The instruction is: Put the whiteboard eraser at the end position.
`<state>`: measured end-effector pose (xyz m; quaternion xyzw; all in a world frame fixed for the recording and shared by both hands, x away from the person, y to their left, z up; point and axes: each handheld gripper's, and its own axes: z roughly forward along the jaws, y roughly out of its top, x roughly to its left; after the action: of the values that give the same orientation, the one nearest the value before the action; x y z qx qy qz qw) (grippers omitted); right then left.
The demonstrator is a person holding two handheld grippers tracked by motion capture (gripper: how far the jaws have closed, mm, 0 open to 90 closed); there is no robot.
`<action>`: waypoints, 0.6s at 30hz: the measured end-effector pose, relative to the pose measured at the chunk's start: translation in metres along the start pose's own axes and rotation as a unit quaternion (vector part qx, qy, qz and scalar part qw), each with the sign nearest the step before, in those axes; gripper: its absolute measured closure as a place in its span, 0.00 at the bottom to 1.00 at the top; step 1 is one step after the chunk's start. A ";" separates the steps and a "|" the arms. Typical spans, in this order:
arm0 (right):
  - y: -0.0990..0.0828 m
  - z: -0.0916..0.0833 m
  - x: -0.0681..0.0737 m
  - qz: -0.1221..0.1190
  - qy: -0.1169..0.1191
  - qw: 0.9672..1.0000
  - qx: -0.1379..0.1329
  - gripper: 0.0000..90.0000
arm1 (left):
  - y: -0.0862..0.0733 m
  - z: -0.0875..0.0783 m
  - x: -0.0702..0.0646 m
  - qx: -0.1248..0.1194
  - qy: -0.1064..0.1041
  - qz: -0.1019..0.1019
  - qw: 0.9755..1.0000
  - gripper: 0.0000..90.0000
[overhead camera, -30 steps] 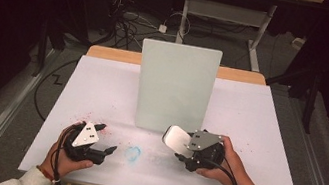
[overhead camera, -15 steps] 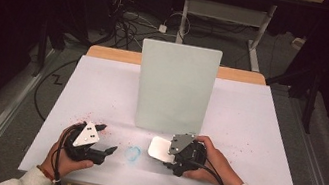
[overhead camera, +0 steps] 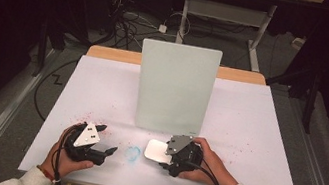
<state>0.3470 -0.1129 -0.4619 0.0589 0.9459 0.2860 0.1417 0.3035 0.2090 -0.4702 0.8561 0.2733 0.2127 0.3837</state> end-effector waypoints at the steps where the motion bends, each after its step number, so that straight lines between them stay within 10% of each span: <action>1: 0.000 -0.001 0.001 0.000 -0.002 1.000 -0.002 0.34 | 0.000 0.000 0.000 0.000 0.000 0.000 1.000 0.23; 8: 0.000 -0.016 -0.001 0.020 -0.009 0.998 -0.051 0.35 | 0.000 0.000 0.000 0.001 0.000 0.002 1.000 0.23; 18: -0.006 -0.044 -0.011 0.051 -0.078 0.991 -0.101 0.35 | 0.000 0.000 -0.001 0.001 0.000 0.001 1.000 0.23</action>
<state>0.3442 -0.1431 -0.4271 0.1140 0.8940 0.3816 0.2052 0.3030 0.2083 -0.4702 0.8566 0.2725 0.2131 0.3829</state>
